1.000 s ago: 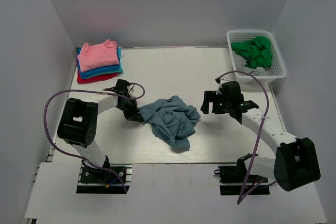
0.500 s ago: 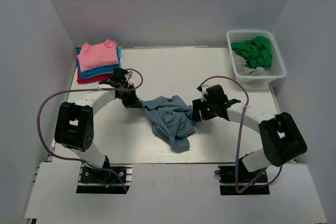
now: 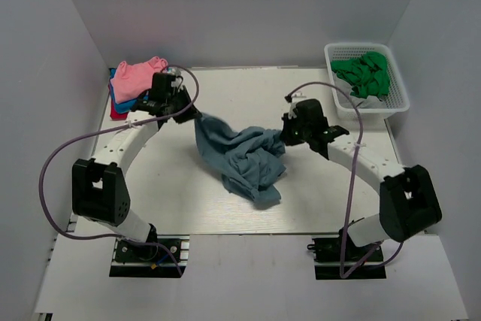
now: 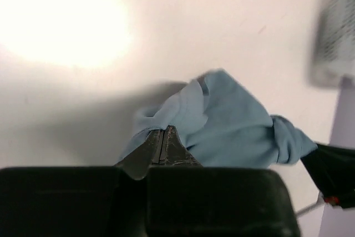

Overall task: Fold and stack the t-shirts
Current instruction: Flatten out the tshirt

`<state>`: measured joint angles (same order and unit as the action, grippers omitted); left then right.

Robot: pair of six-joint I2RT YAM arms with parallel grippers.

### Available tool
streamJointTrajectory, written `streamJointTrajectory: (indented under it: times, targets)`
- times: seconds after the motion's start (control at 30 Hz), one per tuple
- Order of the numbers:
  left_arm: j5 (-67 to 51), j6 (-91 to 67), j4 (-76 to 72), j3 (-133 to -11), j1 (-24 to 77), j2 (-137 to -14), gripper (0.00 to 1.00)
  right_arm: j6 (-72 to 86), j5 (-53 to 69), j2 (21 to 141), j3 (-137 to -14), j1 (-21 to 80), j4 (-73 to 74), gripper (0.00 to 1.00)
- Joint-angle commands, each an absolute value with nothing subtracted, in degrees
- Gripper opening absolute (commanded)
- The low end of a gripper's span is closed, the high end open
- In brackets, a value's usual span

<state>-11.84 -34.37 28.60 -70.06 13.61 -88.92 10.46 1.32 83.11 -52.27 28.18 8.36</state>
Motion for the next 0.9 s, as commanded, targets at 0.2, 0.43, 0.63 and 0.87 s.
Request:
streamJointTrajectory:
  times: [0.2, 0.43, 0.63, 0.87]
  targets:
    - [1.39, -31.38, 20.49, -87.44, 13.45, -80.33, 0.0, 5.81, -20.55, 74.09, -72.31, 28.38, 9.93, 0.0]
    - [2.99, -29.09, 11.19, -91.41, 14.06, -75.07, 0.0, -6.82, -25.14, 68.65, -79.62, 27.86, 2.03, 0.0]
    - [0.18, -25.95, 7.92, -95.96, 14.06, -70.68, 0.0, -13.71, -18.82, 66.71, -89.54, 27.95, 3.34, 0.0]
    - [0.78, -21.98, 5.45, -98.96, 14.06, -64.96, 0.0, -17.05, -10.74, 60.74, -96.22, 27.95, 3.95, 0.0]
